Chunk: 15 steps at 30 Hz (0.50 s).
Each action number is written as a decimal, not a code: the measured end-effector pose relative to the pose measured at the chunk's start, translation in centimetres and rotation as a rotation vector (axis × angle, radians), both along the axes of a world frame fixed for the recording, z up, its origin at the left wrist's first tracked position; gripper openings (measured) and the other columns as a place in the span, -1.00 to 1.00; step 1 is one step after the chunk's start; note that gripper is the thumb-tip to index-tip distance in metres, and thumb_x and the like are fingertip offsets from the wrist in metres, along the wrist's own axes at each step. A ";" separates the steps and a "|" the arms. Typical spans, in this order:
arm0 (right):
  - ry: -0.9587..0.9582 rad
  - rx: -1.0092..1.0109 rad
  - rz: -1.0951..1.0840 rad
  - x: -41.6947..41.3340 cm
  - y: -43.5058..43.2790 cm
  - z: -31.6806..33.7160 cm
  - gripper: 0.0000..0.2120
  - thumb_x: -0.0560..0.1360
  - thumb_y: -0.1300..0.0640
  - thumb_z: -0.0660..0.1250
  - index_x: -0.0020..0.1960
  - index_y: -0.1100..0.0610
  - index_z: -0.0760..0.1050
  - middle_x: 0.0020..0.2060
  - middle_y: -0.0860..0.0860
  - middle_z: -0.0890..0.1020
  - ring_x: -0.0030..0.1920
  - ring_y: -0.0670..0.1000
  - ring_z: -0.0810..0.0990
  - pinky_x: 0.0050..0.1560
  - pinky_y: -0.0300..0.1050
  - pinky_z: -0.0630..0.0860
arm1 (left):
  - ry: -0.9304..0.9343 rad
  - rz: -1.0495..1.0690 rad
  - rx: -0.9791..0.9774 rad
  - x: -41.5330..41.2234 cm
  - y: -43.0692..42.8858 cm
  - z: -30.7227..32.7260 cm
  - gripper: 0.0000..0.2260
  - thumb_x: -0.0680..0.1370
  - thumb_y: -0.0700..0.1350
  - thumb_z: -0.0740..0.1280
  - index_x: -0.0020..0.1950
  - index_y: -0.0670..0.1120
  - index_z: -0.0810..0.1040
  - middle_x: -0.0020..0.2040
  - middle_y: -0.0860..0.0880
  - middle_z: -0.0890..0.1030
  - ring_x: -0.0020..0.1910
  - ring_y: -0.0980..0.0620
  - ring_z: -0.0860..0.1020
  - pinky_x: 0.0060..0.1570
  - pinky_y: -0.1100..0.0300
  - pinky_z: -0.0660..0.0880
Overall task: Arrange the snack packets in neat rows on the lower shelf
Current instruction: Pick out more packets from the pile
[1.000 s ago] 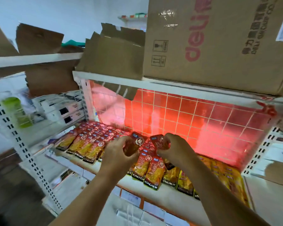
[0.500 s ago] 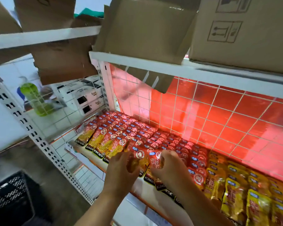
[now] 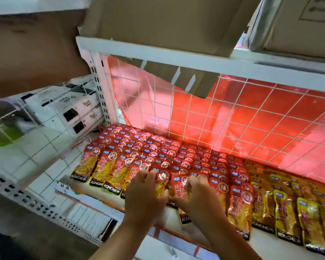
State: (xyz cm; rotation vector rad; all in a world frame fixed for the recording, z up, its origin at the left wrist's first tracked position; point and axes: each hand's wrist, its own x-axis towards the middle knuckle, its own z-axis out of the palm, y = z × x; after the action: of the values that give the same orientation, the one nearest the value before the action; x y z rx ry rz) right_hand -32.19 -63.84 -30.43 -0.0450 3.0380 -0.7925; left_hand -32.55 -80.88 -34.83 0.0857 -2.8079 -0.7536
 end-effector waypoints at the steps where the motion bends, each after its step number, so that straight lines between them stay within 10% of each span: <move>1: 0.006 0.005 -0.018 0.2 -0.5 0.0 -0.59 0.34 -0.27 0.50 -0.09 -0.06 0.38 -0.16 -0.12 0.41 -0.25 -0.15 0.43 -0.32 -0.31 0.30 | 0.011 -0.015 -0.028 -0.2 -0.2 -0.1 -0.43 0.31 0.14 0.48 0.27 -0.03 0.54 0.10 -0.04 0.59 0.02 -0.10 0.59 -0.04 0.06 0.55; 9: -0.031 0.042 -0.155 1.5 -2.8 -0.5 -0.60 0.34 -0.24 0.51 -0.12 -0.06 0.37 -0.14 -0.11 0.45 -0.21 -0.10 0.51 -0.17 -0.11 0.60 | 0.090 -0.109 -0.124 -1.3 -1.1 -0.6 -0.39 0.31 0.13 0.55 0.30 -0.05 0.57 0.20 -0.11 0.60 0.10 -0.16 0.62 -0.02 -0.02 0.60; 15: -0.080 0.062 -0.196 1.9 -3.0 -0.4 -0.63 0.39 -0.20 0.50 -0.09 -0.03 0.38 -0.16 -0.11 0.42 -0.22 -0.16 0.42 -0.30 -0.30 0.36 | 0.221 -0.263 -0.108 -1.1 -2.5 -1.1 -0.53 0.48 0.21 0.35 0.30 -0.01 0.55 0.23 -0.05 0.52 0.17 -0.09 0.49 0.07 -0.03 0.50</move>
State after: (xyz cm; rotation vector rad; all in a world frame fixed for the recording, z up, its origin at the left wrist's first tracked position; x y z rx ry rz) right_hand -30.27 -66.84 -30.88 0.2820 3.0207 -0.6896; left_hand -33.68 -83.41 -35.95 -0.3694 -2.6688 -0.6189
